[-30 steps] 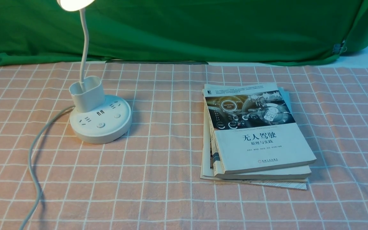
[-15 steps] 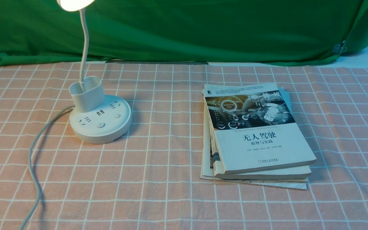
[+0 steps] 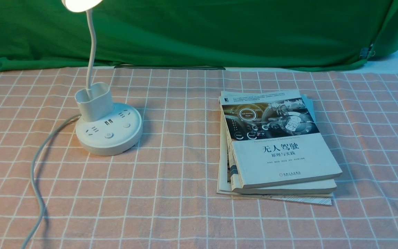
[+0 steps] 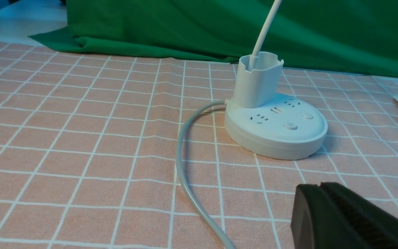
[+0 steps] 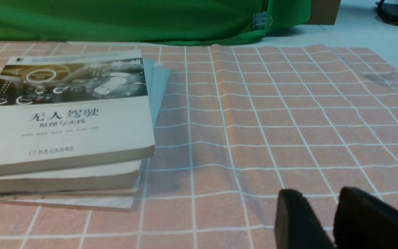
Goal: Turn on the table lamp on the pink coffee tablecloth with your hand.
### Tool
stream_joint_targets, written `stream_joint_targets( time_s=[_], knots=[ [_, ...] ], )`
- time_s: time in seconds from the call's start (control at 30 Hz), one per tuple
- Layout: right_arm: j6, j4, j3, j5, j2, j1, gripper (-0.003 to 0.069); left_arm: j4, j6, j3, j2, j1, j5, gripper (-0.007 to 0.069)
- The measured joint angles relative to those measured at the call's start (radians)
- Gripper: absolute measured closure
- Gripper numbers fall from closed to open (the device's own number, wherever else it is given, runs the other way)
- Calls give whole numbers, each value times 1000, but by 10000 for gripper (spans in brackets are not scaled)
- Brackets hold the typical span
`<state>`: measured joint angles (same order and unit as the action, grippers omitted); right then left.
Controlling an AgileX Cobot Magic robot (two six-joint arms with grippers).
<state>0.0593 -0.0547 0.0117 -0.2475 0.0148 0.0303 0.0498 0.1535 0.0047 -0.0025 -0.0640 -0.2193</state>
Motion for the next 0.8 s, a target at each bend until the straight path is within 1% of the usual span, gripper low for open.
stream_joint_targets(
  time_s=[0.4,0.8],
  knots=[
    [0,0,0,0,0,0,421,0,-6,0,6,0,-40,602],
    [0,0,0,0,0,0,421,-3,-8,0,40,0,-39,602]
  ],
)
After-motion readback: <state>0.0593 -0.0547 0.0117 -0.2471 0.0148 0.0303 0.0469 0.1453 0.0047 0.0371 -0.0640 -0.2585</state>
